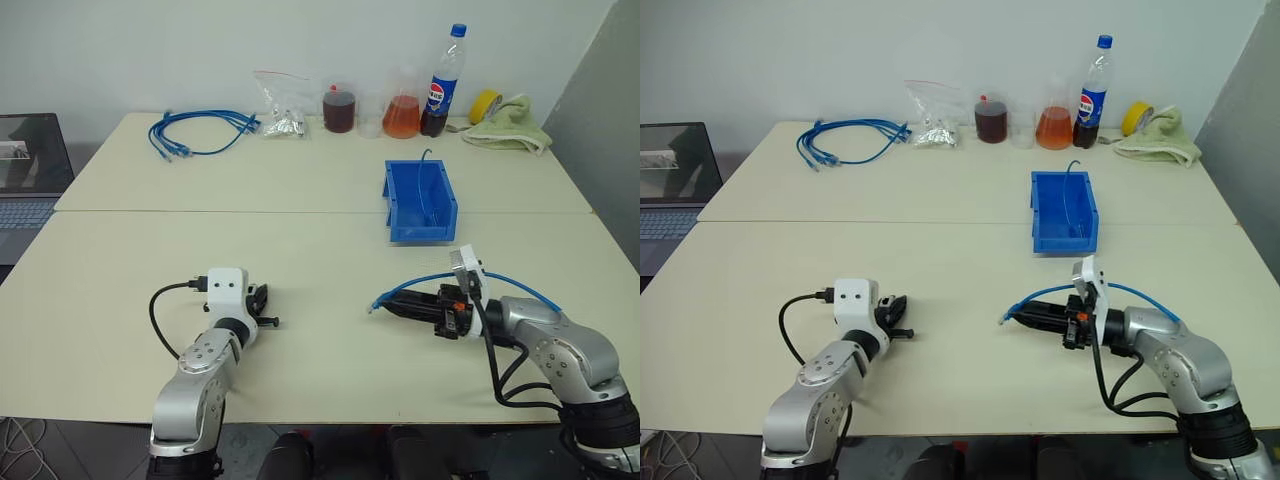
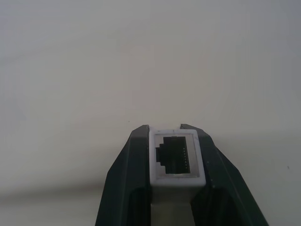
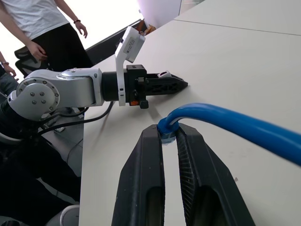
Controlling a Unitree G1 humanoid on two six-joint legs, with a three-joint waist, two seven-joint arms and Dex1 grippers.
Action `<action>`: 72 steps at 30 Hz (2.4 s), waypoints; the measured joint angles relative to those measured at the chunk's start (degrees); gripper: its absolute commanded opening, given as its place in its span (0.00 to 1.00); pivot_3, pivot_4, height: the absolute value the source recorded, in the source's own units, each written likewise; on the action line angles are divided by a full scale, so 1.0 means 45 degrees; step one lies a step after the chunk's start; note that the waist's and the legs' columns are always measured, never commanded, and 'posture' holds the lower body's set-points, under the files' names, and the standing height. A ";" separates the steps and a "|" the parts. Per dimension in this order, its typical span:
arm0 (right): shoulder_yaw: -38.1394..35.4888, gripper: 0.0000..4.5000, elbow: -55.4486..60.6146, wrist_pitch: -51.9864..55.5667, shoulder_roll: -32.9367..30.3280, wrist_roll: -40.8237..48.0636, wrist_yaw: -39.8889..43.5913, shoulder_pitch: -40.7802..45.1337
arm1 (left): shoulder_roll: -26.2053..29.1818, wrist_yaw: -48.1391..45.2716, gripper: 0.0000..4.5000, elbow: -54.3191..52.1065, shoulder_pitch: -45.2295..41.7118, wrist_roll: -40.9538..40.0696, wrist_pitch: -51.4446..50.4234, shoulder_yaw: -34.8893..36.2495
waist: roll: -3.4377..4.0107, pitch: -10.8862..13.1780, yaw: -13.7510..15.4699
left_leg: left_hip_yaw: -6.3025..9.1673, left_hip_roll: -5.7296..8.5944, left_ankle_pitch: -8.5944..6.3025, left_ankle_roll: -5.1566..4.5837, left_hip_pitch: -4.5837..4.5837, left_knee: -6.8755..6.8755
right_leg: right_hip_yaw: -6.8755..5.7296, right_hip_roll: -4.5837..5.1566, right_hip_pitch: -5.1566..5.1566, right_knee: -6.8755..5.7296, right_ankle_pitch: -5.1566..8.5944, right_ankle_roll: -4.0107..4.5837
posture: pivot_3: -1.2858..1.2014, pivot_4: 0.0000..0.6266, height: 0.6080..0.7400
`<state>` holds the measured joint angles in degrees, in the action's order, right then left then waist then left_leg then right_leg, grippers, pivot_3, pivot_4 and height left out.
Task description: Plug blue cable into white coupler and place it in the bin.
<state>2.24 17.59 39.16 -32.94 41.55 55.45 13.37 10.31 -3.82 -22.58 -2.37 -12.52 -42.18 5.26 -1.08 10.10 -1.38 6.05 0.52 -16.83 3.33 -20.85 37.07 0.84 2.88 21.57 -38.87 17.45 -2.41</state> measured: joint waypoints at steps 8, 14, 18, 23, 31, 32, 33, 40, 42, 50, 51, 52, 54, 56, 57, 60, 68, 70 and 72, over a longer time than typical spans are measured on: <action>-0.0084 0.03 0.0207 0.0007 -0.0065 0.0019 -0.0081 -0.0309 | 0.0124 0.0054 0.14 -0.0116 -0.0043 0.0172 -0.0344 -0.0319 | 0.0001 0.0000 -0.0001 | -0.0001 0.0003 0.0000 0.0000 0.0010 0.0002 | -0.0002 0.0002 -0.0015 0.0003 0.0000 -0.0001 | 0.52 0.24 1.00; -0.0085 0.03 0.0267 0.0010 -0.0063 0.0023 -0.0094 -0.0316 | 0.0143 0.0058 0.22 -0.0085 -0.0042 0.0313 -0.0275 -0.0350 | 0.0001 -0.0001 0.0001 | 0.0001 0.0003 0.0000 0.0000 0.0012 0.0002 | -0.0003 0.0002 -0.0018 0.0003 0.0000 -0.0001 | 0.52 0.24 1.00; -0.0085 0.03 0.0279 0.0011 -0.0058 0.0024 -0.0100 -0.0317 | 0.0137 -0.0054 0.42 -0.0058 -0.0057 0.0295 -0.0271 -0.0333 | 0.0001 -0.0001 -0.0001 | 0.0001 0.0003 0.0000 0.0000 0.0014 0.0003 | -0.0005 0.0002 -0.0021 0.0003 0.0000 -0.0001 | 0.52 0.24 1.00; -0.0084 0.03 0.0288 0.0012 -0.0056 0.0024 -0.0110 -0.0325 | 0.0084 -0.0178 0.64 -0.0049 -0.0076 0.0245 -0.0272 -0.0345 | 0.0002 -0.0001 -0.0001 | 0.0000 -0.0001 0.0000 0.0000 0.0020 0.0003 | -0.0006 -0.0008 -0.0025 0.0001 0.0000 -0.0001 | 0.52 0.24 1.00; -0.0085 0.03 0.0341 0.0031 -0.0054 0.0040 -0.0141 -0.0340 | -0.0085 -0.0255 1.00 -0.0090 -0.0074 0.0120 -0.0269 -0.0345 | 0.0006 -0.0004 -0.0044 | -0.0004 -0.0015 0.0000 0.0000 0.0030 0.0002 | -0.0003 -0.0029 -0.0029 -0.0001 0.0001 -0.0002 | 0.52 0.24 1.00; -0.0085 0.03 0.0341 0.0034 -0.0046 0.0040 -0.0153 -0.0339 | -0.0079 -0.0325 1.00 -0.0108 -0.0063 0.0068 -0.0269 -0.0339 | 0.0006 -0.0004 -0.0047 | -0.0004 -0.0017 0.0000 0.0000 0.0030 0.0002 | -0.0003 -0.0031 -0.0029 -0.0001 0.0001 -0.0001 | 0.52 0.24 1.00; -0.0085 0.03 0.0341 0.0034 -0.0035 0.0040 -0.0159 -0.0338 | -0.0074 -0.0365 1.00 -0.0116 -0.0055 0.0046 -0.0269 -0.0331 | 0.0007 -0.0004 -0.0049 | -0.0004 -0.0018 0.0000 0.0000 0.0030 0.0001 | -0.0003 -0.0033 -0.0029 -0.0001 0.0001 -0.0001 | 0.52 0.24 1.00; -0.0085 0.03 0.0341 0.0039 -0.0020 0.0041 -0.0167 -0.0336 | 0.0755 -0.1015 1.00 -0.0078 0.0197 0.0009 0.0164 -0.0336 | 0.0006 -0.0003 -0.0068 | -0.0001 -0.0022 0.0000 0.0000 0.0027 -0.0001 | -0.0001 -0.0039 -0.0023 0.0000 0.0001 0.0000 | 0.52 0.24 1.00; -0.0087 0.03 0.0340 0.0039 -0.0019 0.0041 -0.0168 -0.0336 | 0.0998 -0.1063 1.00 0.0033 0.0362 0.0212 0.0566 -0.0328 | 0.0006 -0.0003 -0.0063 | 0.0001 -0.0021 0.0000 0.0000 0.0025 -0.0001 | 0.0000 -0.0038 -0.0022 0.0001 0.0001 0.0000 | 0.52 0.24 1.00; -0.0104 0.03 0.0340 0.0038 -0.0026 0.0040 -0.0168 -0.0336 | 0.1048 -0.1440 1.00 0.0256 0.0743 0.0336 0.1705 -0.0346 | 0.0003 -0.0001 -0.0019 | 0.0004 -0.0018 0.0000 0.0000 0.0012 -0.0002 | -0.0003 -0.0032 -0.0020 0.0018 0.0000 0.0000 | 0.52 0.24 1.00; -0.0105 0.03 0.0340 0.0038 -0.0026 0.0040 -0.0168 -0.0336 | 0.1019 -0.1567 1.00 0.0256 0.0797 0.0288 0.1744 -0.0375 | 0.0003 -0.0001 -0.0020 | 0.0003 -0.0018 -0.0001 0.0000 0.0011 -0.0002 | -0.0003 -0.0032 -0.0020 0.0018 0.0000 0.0000 | 0.52 0.24 1.00; -0.0107 0.03 0.0340 0.0038 -0.0027 0.0040 -0.0168 -0.0336 | 0.1020 -0.1634 1.00 0.0256 0.0840 0.0262 0.1756 -0.0416 | 0.0002 0.0000 -0.0020 | 0.0003 -0.0018 -0.0001 0.0000 0.0011 -0.0002 | -0.0003 -0.0032 -0.0019 0.0019 0.0000 0.0000 | 0.52 0.24 1.00; -0.0110 0.03 0.0340 0.0036 -0.0029 0.0038 -0.0166 -0.0336 | 0.1038 -0.1829 1.00 0.0256 0.0879 0.0262 0.1832 -0.0483 | 0.0002 0.0000 -0.0020 | 0.0002 -0.0017 -0.0001 0.0000 0.0011 -0.0002 | -0.0005 -0.0032 -0.0020 0.0019 0.0000 0.0000 | 0.52 0.24 1.00; -0.0113 0.03 0.0340 0.0035 -0.0030 0.0038 -0.0164 -0.0336 | 0.1053 -0.1902 1.00 0.0256 0.0900 0.0263 0.1948 -0.0488 | 0.0002 0.0000 -0.0023 | 0.0002 -0.0018 -0.0001 -0.0001 0.0012 -0.0002 | -0.0004 -0.0033 -0.0020 0.0019 0.0000 0.0000 | 0.52 0.24 1.00; -0.0114 0.03 0.0340 0.0034 -0.0032 0.0038 -0.0160 -0.0336 | 0.1104 -0.2016 1.00 0.0255 0.0922 0.0260 0.2024 -0.0478 | 0.0002 0.0000 -0.0025 | 0.0001 -0.0018 -0.0001 -0.0001 0.0012 -0.0003 | -0.0005 -0.0033 -0.0020 0.0018 0.0000 0.0000 | 0.52 0.24 1.00; -0.0120 0.03 0.0340 0.0033 -0.0042 0.0038 -0.0152 -0.0336 | 0.1299 -0.2227 1.00 0.0243 0.1086 0.0246 0.2267 -0.0414 | 0.0001 0.0001 -0.0030 | 0.0002 -0.0019 -0.0001 -0.0001 0.0011 -0.0004 | -0.0005 -0.0033 -0.0018 0.0019 0.0001 0.0000 | 0.52 0.24 1.00; -0.0121 0.03 0.0349 0.0015 -0.0094 0.0029 -0.0113 -0.0311 | 0.2893 -0.3770 1.00 0.0168 0.2377 0.0239 0.3551 0.0062 | 0.0003 0.0006 -0.0036 | 0.0005 -0.0020 -0.0001 -0.0001 0.0008 -0.0008 | -0.0001 -0.0032 -0.0012 0.0025 0.0001 0.0001 | 0.52 0.24 1.00; -0.0129 0.03 0.0361 0.0011 -0.0128 0.0029 -0.0113 -0.0291 | 0.3394 -0.4569 1.00 0.0223 0.2536 0.0088 0.3996 0.0188 | 0.0002 0.0007 -0.0036 | 0.0003 -0.0021 -0.0001 -0.0002 0.0006 -0.0009 | -0.0005 -0.0032 -0.0011 0.0025 0.0001 0.0001 | 0.52 0.24 1.00; -0.0150 0.03 0.0442 0.0017 -0.0151 0.0032 -0.0117 -0.0282 | 0.3799 -0.5255 1.00 0.0288 0.2601 -0.0195 0.4336 0.0384 | 0.0004 0.0008 -0.0036 | 0.0003 -0.0023 -0.0001 -0.0002 0.0006 -0.0010 | -0.0005 -0.0033 -0.0010 0.0025 0.0002 0.0002 | 0.52 0.24 1.00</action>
<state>1.56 19.58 39.24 -33.62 41.70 54.92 12.10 27.41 -27.47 -21.29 9.34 -13.40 -22.67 6.99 -1.07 10.14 -1.55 6.07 0.42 -16.83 3.32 -20.82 37.02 0.82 2.73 21.52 -38.76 17.45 -2.40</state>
